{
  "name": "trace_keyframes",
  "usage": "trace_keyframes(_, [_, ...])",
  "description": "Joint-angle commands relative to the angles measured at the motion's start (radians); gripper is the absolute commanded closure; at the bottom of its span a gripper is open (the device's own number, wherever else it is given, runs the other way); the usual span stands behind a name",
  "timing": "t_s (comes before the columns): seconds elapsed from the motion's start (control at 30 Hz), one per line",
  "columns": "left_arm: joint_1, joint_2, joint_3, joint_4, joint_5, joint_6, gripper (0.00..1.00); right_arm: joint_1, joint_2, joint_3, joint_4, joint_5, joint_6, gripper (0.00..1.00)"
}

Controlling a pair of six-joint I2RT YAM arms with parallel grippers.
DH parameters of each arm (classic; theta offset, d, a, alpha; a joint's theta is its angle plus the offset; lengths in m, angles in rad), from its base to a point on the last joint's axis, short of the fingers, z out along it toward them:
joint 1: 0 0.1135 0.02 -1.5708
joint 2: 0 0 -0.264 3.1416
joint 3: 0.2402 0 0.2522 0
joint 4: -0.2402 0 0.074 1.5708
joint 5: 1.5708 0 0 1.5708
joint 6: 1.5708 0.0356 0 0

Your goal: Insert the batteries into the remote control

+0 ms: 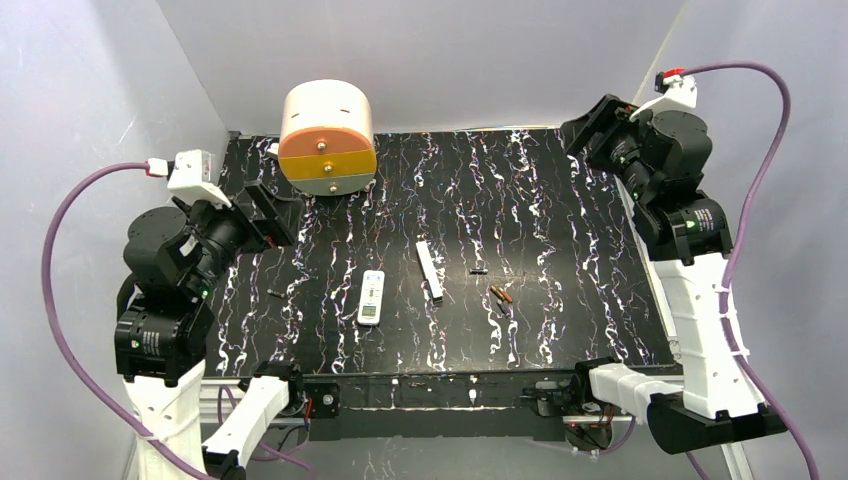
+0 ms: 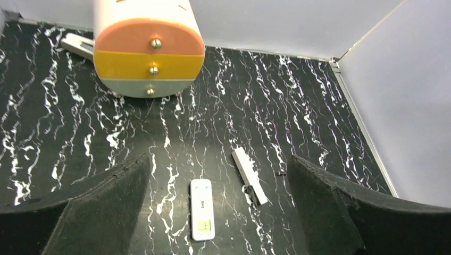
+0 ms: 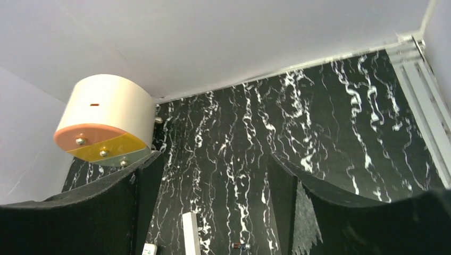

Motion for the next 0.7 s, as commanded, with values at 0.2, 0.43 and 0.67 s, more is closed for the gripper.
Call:
trace_keyframes(0.2, [-0.003,0.012,-0.116,-0.031,0.051,-0.106,0.02,0.002,-0.012,-0.094,-0.006,-0.002,0.064,0.20])
trace_keyframes(0.43, [-0.004,0.047,-0.237,0.000,0.126,-0.089,0.01,0.002,0.049,-0.238,0.011,-0.288,0.038,0.20])
trace_keyframes(0.67, [-0.123,0.137,-0.426,0.026,0.182,-0.208,0.02,0.011,0.066,-0.480,0.164,-0.395,0.161,0.26])
